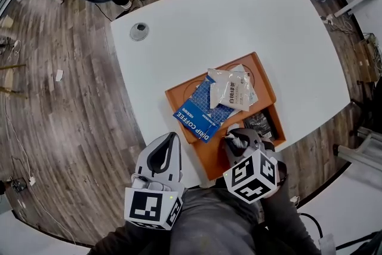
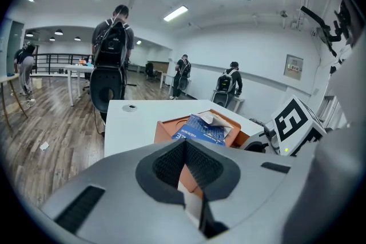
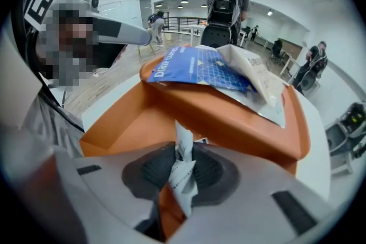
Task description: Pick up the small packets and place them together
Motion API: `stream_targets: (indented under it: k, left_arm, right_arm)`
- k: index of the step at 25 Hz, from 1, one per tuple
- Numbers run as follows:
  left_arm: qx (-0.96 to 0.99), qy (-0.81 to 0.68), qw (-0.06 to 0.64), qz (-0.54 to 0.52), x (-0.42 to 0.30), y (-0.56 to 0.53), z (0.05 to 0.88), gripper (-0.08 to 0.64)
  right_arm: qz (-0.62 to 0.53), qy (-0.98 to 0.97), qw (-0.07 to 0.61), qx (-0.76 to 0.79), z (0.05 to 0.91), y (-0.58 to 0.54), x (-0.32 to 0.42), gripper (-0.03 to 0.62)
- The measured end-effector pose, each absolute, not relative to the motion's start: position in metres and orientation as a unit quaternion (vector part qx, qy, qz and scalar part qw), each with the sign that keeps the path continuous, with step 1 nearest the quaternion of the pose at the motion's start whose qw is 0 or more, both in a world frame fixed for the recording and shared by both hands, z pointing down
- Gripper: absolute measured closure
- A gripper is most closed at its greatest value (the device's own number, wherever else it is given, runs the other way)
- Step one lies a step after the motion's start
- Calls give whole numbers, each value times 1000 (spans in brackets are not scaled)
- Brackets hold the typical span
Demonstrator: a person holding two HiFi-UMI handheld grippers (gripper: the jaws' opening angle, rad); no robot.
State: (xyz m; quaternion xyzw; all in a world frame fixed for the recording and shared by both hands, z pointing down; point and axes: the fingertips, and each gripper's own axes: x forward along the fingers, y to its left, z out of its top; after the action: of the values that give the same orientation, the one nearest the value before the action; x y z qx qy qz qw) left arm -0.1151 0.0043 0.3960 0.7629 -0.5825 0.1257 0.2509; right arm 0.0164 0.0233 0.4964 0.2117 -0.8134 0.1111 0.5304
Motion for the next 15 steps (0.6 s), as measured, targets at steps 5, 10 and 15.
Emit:
stream_targets:
  k: [5,10,15]
  left_arm:
    - [769,-580,238,123,-112,13,388,563]
    - [780,-574,221,115,-105,23,376,563]
    - [789,-571,202,104,-99,30,357,563]
  right_arm:
    - [98,-827,499,239,476,28,15,528]
    - [87,-848,444,276,440,33,16,531]
    - [67,-857,411,303,404,34,20,532]
